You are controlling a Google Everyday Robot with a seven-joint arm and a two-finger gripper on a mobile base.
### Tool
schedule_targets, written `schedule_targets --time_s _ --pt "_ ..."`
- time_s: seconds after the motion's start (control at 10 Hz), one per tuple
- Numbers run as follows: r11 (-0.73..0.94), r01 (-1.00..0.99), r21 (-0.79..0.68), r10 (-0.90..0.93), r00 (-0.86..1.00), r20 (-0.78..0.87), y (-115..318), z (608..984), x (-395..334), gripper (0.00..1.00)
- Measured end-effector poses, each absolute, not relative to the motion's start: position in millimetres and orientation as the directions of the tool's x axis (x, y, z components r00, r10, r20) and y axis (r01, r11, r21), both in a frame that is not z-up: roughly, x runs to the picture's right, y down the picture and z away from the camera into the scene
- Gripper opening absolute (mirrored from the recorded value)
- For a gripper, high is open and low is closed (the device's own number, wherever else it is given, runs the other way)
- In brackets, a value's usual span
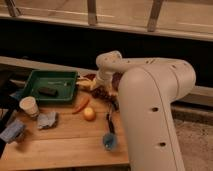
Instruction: Place grapes in paper cup
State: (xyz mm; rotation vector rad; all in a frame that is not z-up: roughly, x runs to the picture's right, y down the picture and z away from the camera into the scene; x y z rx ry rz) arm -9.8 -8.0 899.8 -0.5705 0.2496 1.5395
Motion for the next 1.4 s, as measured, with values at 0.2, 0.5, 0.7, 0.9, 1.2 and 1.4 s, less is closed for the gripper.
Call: schedule_targets --time_s 0.2,0.5,0.7,0.9,1.2,1.4 --pt "-0.095 -0.981 -0.169 0.856 0.006 -0.516 2 909 -6 0.73" --pt "-0.165 -0.976 -0.141 0.844 -0.065 -0.533 10 926 7 0.73" --pt "-0.205 -0.969 -0.138 0.830 -0.097 -0.550 16 939 8 0.73" --pt "-0.213 -0.966 -0.144 0.813 -0.094 -0.574 25 950 5 0.73" --pt "-0.203 -0.968 -0.149 0.791 -0.072 -0.608 40 960 -3 0.64" --pt "-0.200 -0.969 -0.148 0.789 -0.069 -0.610 41 959 -3 0.40"
